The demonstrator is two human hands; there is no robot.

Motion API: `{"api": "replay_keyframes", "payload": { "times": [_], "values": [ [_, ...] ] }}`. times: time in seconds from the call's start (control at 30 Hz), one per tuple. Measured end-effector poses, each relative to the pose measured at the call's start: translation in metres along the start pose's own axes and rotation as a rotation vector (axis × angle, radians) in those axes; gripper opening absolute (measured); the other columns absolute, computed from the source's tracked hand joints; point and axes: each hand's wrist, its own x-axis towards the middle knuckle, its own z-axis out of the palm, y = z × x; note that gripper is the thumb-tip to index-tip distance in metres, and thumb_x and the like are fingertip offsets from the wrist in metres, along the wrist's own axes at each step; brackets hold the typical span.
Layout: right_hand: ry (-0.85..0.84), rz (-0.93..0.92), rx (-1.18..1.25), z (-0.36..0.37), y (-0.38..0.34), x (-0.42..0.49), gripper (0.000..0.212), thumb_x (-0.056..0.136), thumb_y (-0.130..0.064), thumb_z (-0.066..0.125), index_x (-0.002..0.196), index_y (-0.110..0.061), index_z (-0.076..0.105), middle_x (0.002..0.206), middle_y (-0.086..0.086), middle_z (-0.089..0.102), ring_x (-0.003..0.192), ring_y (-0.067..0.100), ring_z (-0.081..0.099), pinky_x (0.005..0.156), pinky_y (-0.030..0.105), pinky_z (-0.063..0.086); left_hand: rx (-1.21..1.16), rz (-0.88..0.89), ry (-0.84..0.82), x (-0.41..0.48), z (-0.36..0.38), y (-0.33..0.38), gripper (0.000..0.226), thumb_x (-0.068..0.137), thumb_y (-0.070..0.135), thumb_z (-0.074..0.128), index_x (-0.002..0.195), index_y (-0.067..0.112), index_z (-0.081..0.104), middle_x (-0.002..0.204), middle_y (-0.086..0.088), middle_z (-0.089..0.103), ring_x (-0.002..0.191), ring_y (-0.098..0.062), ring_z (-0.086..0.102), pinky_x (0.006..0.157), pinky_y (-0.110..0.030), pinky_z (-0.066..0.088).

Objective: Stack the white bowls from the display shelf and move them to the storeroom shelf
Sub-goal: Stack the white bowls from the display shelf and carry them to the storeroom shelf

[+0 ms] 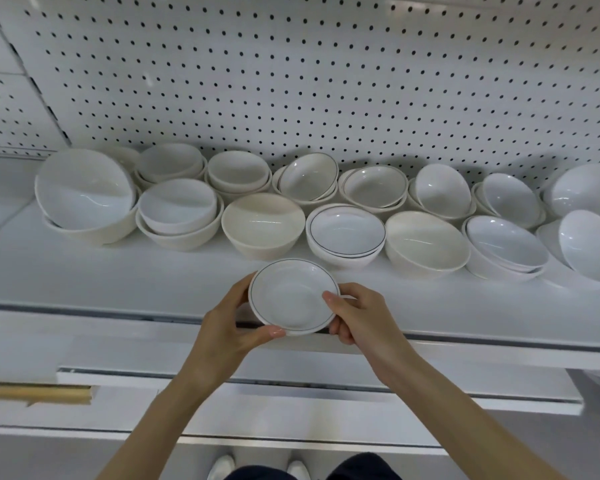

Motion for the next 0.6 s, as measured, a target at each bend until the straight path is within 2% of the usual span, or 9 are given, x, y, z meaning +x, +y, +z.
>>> {"api": "replay_keyframes", "payload": {
  "times": [0.1,0.2,0.3,0.4,0.53,0.6],
  "values": [
    [0.021,0.0,0.007,0.002,0.002,0.001,0.012,0.094,-0.015,0.057,0.095,-0.005,0.064,0.047,0.0,0.052,0.041,0.01,0.039,0.043,0.018,0.034,0.024,-0.013,-0.017,0.004,-0.002,-0.004,0.08,0.053,0.049,0.087,0.122,0.047,0.045,0.121,0.028,0.06,0.11,0.019,0.049,0.082,-0.001,0.042],
    [0.031,-0.007,0.002,0.003,0.006,0.003,0.012,0.094,-0.014,0.057,0.096,-0.005,0.064,0.047,-0.002,0.053,0.043,0.011,0.042,0.044,0.018,0.036,0.071,-0.013,-0.037,0.009,-0.004,-0.005,0.081,0.055,0.05,0.088,0.123,0.05,0.043,0.127,0.021,0.055,0.11,0.022,0.047,0.085,-0.001,0.04],
    [0.042,-0.02,0.006,0.004,0.007,0.003,0.013,0.094,-0.013,0.056,0.096,-0.004,0.065,0.047,-0.003,0.054,0.043,0.009,0.044,0.045,0.018,0.037,0.071,-0.018,-0.044,0.012,-0.004,-0.005,0.077,0.053,0.047,0.077,0.123,0.048,0.042,0.126,0.023,0.054,0.108,0.024,0.047,0.085,0.002,0.038],
    [0.067,-0.023,0.03,0.005,0.007,0.003,0.013,0.094,-0.013,0.056,0.098,-0.005,0.065,0.052,-0.001,0.055,0.044,0.008,0.044,0.046,0.019,0.038,0.052,-0.014,-0.043,0.014,-0.004,-0.006,0.078,0.054,0.044,0.077,0.125,0.042,0.045,0.121,0.029,0.054,0.107,0.023,0.049,0.086,0.001,0.039],
    [0.068,-0.012,0.082,0.006,0.008,0.004,0.013,0.092,-0.014,0.059,0.104,-0.009,0.063,0.06,0.001,0.061,0.048,0.006,0.051,0.05,0.019,0.044,0.061,-0.019,-0.016,0.017,-0.003,-0.009,0.077,0.063,0.016,0.087,0.126,0.035,0.047,0.118,0.028,0.056,0.104,0.024,0.05,0.086,0.002,0.038],
    [0.11,-0.047,0.036,0.0,0.011,0.003,0.014,0.09,-0.014,0.063,0.104,-0.012,0.061,0.059,-0.001,0.063,0.051,0.007,0.056,0.054,0.021,0.048,0.065,-0.02,-0.013,0.017,-0.003,-0.009,0.078,0.063,0.011,0.087,0.126,0.034,0.048,0.118,0.028,0.056,0.104,0.023,0.05,0.086,0.002,0.038]
  ]
}}
